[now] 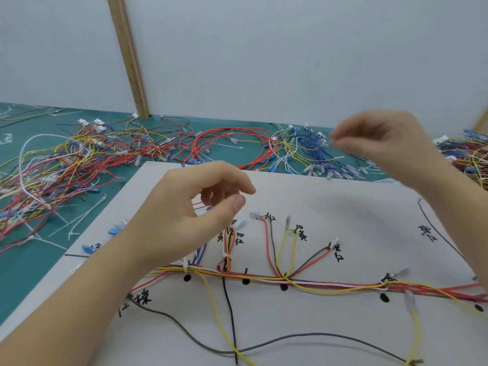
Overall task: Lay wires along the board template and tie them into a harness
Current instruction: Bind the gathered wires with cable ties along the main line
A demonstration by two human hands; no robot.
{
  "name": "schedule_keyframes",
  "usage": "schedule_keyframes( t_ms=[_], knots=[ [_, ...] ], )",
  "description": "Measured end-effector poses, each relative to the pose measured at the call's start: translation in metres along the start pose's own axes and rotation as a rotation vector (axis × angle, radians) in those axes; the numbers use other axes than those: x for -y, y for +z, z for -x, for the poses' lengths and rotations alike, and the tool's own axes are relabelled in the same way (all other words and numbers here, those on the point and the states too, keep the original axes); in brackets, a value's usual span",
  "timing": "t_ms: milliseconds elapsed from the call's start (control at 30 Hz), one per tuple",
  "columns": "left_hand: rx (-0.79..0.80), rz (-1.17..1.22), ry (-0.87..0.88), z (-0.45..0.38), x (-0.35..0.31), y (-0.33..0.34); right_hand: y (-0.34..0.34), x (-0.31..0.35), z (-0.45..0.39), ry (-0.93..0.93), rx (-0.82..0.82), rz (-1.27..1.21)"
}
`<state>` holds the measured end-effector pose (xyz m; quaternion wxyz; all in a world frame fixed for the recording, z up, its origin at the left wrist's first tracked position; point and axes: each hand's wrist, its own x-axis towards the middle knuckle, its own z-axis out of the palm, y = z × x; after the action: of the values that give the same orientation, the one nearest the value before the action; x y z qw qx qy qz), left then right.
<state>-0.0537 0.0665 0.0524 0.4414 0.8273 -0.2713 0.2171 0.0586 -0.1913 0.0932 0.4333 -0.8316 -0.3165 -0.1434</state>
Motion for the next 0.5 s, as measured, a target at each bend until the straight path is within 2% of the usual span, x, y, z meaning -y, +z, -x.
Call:
schedule_keyframes(
  t_ms=[67,100,167,333,500],
  knots=[
    [0.024,-0.019,-0.027,-0.001,0.001,-0.001,0.025,0.031,0.01,-0.031,0.424,0.062],
    [0.048,-0.051,-0.021,-0.002,0.001,-0.001,0.037,0.04,0.016,-0.041,0.582,0.095],
    [0.132,-0.102,0.006,-0.003,0.003,-0.003,0.057,0.048,0.026,-0.048,0.733,0.119],
    [0.432,-0.304,0.006,0.0,0.011,0.002,0.069,0.048,0.035,-0.036,0.705,0.026],
    [0.512,-0.296,-0.006,0.001,0.012,0.006,0.074,0.046,0.038,-0.028,0.606,-0.061]
  ],
)
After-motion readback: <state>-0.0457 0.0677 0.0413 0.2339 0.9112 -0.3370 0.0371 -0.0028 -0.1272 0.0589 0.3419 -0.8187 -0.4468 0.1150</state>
